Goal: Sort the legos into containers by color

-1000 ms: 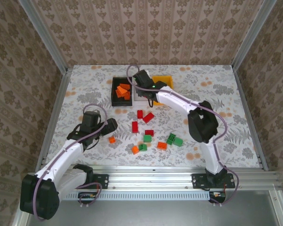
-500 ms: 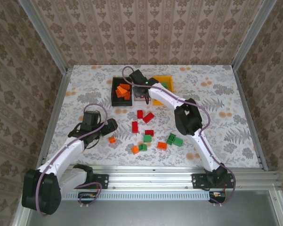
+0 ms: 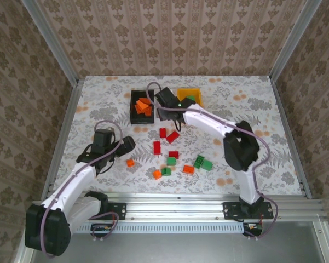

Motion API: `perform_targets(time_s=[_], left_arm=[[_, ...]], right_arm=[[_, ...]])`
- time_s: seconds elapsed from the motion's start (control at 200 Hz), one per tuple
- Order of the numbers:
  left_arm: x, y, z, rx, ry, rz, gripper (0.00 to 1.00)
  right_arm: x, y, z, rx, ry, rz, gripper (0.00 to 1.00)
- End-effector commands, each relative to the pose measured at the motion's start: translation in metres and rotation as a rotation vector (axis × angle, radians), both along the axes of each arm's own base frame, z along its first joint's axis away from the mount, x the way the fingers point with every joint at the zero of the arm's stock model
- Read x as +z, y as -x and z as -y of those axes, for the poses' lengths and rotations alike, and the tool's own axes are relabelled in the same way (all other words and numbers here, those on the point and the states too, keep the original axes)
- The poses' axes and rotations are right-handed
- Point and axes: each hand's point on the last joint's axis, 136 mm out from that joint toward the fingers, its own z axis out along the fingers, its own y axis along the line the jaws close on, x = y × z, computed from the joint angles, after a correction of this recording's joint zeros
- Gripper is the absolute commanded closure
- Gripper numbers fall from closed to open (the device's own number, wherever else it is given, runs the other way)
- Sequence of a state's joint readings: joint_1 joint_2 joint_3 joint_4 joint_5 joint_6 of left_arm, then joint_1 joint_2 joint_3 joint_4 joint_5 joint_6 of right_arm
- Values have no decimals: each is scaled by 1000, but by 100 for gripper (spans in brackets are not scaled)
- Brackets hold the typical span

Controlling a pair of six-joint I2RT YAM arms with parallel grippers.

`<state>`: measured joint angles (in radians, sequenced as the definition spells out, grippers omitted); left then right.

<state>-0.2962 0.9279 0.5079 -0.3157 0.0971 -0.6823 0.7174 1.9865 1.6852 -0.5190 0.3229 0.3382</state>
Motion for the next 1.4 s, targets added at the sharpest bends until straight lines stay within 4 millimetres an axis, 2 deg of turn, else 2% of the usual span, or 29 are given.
perform_targets(time_s=[0.0,0.085,0.195,0.435,0.55,0.625,0.72,0.845,0.97,1.145,1.24,1.395], left_arm=[[-4,6,-15,66,-15,-14,0],[-8,9,-18,85,-4,-22,0],[-11,13,-20,97,3,-33,0],[-11,20,-24,109,14,-28,0],[-9,22,-25,108,8,-22,0],[-10,23,-27,114,7,-22,0],[-11,22,-27,115,10,-22,0],[-14,21,-27,120,21,-21,0],[-15,20,-26,121,23,-24,0],[-13,15,-17,91,59,-23,0],[-11,10,-6,57,108,-15,0],[0,-2,21,-35,238,29,0]], right_arm=[[3,43,-22,-18,-105,17,40],[-19,70,-33,-9,-119,-31,35],[-49,88,-41,-22,-117,-87,32],[-105,103,-71,20,-125,-231,31],[-126,106,-73,17,-110,-269,33],[-133,107,-73,12,-98,-278,36],[-138,107,-71,3,-80,-271,48],[-132,105,-69,2,-51,-232,65],[-113,102,-68,16,-41,-177,75],[-60,94,-62,45,-61,-58,76],[-32,84,-55,56,-54,-1,76],[3,46,-36,35,-56,70,76]])
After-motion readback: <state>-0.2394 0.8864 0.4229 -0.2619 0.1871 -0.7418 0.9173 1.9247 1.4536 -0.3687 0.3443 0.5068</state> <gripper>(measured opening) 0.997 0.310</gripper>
